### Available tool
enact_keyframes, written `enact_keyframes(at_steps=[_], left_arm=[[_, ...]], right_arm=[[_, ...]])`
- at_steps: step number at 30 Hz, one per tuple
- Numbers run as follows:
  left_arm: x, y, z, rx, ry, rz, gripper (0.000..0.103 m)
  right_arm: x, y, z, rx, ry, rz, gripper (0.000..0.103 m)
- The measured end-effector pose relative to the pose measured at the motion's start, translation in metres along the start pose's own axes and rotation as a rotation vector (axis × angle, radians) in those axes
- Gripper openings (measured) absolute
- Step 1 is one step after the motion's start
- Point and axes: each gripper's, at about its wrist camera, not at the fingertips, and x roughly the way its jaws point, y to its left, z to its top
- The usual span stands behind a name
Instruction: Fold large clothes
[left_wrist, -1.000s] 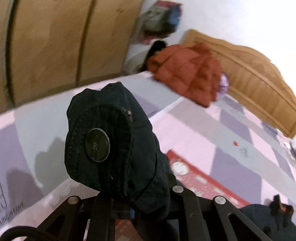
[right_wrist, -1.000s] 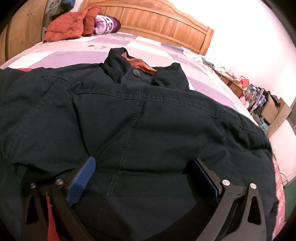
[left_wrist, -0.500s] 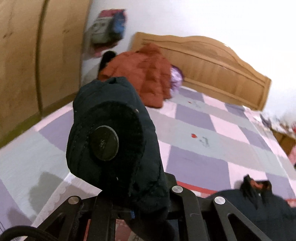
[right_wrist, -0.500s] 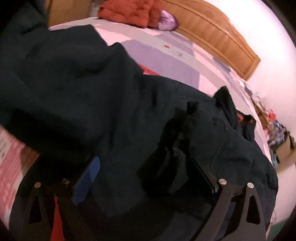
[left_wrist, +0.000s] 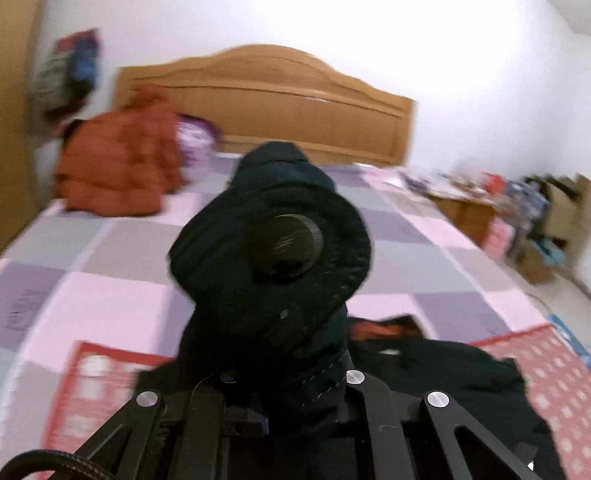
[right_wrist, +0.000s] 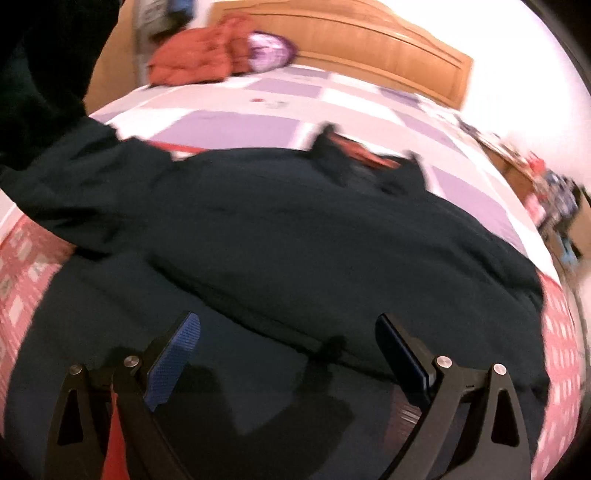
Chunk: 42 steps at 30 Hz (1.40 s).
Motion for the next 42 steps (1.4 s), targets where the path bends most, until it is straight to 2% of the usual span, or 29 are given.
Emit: enact_keyframes(at_steps=[4, 8, 11, 14, 17, 21, 22, 24, 26, 27, 28, 29, 30, 32, 34, 36, 38, 40, 41, 42], left_arm=[[0.046, -0.081, -0.013, 0.036, 0.040, -0.094, 0.010], [0.098, -0.160, -0.047, 0.096, 0.110, -0.145, 0.010], [0.142, -0.209, -0.085, 0.144, 0.190, -0.168, 0.010], [0.180, -0.258, -0.134, 0.227, 0.277, -0.151, 0.010], [0.197, -0.281, -0.167, 0.282, 0.313, -0.114, 0.010], [0.199, -0.297, -0.186, 0.353, 0.311, -0.035, 0.012], [0.198, -0.304, -0.190, 0.374, 0.300, -0.021, 0.015], [0.187, -0.313, -0.191, 0.400, 0.283, -0.053, 0.047], [0.177, -0.333, -0.194, 0.442, 0.262, -0.105, 0.056], [0.175, -0.341, -0.196, 0.463, 0.251, -0.114, 0.066], [0.168, -0.347, -0.195, 0.473, 0.233, -0.156, 0.067], [0.160, -0.351, -0.191, 0.451, 0.228, -0.227, 0.068], [0.155, -0.350, -0.188, 0.430, 0.230, -0.266, 0.069], [0.139, -0.345, -0.177, 0.384, 0.213, -0.327, 0.069], [0.125, -0.332, -0.168, 0.338, 0.191, -0.345, 0.069], [0.107, -0.306, -0.158, 0.289, 0.139, -0.297, 0.069], [0.093, -0.267, -0.150, 0.233, 0.094, -0.218, 0.073], [0.085, -0.217, -0.148, 0.195, 0.071, -0.080, 0.075], [0.085, -0.189, -0.149, 0.183, 0.081, 0.000, 0.075], [0.086, -0.173, -0.151, 0.177, 0.096, 0.046, 0.075]], right_arm=[[-0.024, -0.067, -0.027, 0.026, 0.002, -0.073, 0.098], [-0.044, -0.132, -0.060, 0.092, 0.033, -0.122, 0.098], [-0.057, -0.172, -0.091, 0.122, 0.060, -0.163, 0.098], [-0.063, -0.208, -0.117, 0.165, 0.087, -0.193, 0.098], [-0.072, -0.232, -0.145, 0.206, 0.106, -0.215, 0.098], [-0.079, -0.259, -0.177, 0.265, 0.138, -0.240, 0.098], [-0.080, -0.264, -0.184, 0.280, 0.144, -0.240, 0.098], [-0.082, -0.264, -0.191, 0.300, 0.151, -0.245, 0.098], [-0.079, -0.263, -0.188, 0.311, 0.155, -0.247, 0.098], [-0.080, -0.264, -0.189, 0.317, 0.155, -0.248, 0.098], [-0.077, -0.261, -0.185, 0.318, 0.154, -0.252, 0.098], [-0.078, -0.261, -0.185, 0.317, 0.151, -0.259, 0.098], [-0.075, -0.260, -0.177, 0.313, 0.150, -0.263, 0.098], [-0.078, -0.255, -0.172, 0.307, 0.141, -0.273, 0.098], [-0.081, -0.252, -0.166, 0.304, 0.126, -0.283, 0.098], [-0.082, -0.248, -0.159, 0.299, 0.112, -0.291, 0.098], [-0.081, -0.243, -0.149, 0.296, 0.091, -0.290, 0.098], [-0.079, -0.239, -0.138, 0.296, 0.070, -0.272, 0.098], [-0.076, -0.235, -0.129, 0.299, 0.059, -0.255, 0.098], [-0.074, -0.232, -0.123, 0.301, 0.053, -0.245, 0.098]])
